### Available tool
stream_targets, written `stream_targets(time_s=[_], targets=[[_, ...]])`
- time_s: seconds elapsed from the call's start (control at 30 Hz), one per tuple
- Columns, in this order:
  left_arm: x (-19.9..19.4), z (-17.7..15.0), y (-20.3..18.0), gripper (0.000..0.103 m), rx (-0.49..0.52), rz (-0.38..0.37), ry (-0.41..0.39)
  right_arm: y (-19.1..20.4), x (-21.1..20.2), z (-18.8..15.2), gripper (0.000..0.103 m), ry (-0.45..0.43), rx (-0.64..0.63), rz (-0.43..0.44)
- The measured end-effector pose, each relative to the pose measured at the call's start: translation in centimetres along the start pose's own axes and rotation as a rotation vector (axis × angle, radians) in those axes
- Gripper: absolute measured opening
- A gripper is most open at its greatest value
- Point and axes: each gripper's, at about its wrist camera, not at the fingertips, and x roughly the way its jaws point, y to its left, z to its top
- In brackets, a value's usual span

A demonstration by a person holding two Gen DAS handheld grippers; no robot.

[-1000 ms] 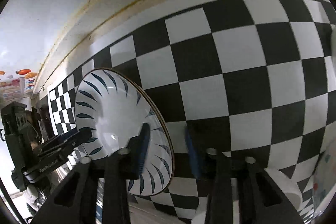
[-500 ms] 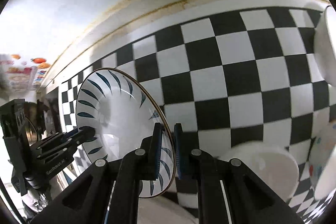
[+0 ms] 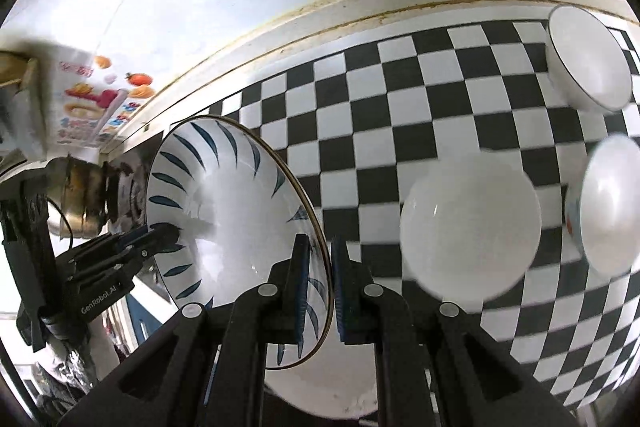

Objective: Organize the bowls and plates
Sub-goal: 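Lower the blue-striped plate onto the plate stack with both grippers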

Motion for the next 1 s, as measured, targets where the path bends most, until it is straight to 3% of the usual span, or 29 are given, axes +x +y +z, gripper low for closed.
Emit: stream_targets(time_s=[0.3, 0.63, 1.0], targets=[[0.4, -3.7, -1.3, 0.017, 0.027, -0.006, 0.040, -1.3, -1.0, -6.8, 0.013, 0.015, 0.029, 0.024], [4.9, -7.7, -2.9, 0.017, 0.043, -0.011, 0.149, -5.3, 2.1, -12.3, 0.013, 0.087, 0.103, 0.011], [9.4, -9.8, -3.6, 0.017, 0.046, 0.027, 0.233, -7.7, 5.9, -14.1, 0.013, 0.146, 0.129, -0.035]])
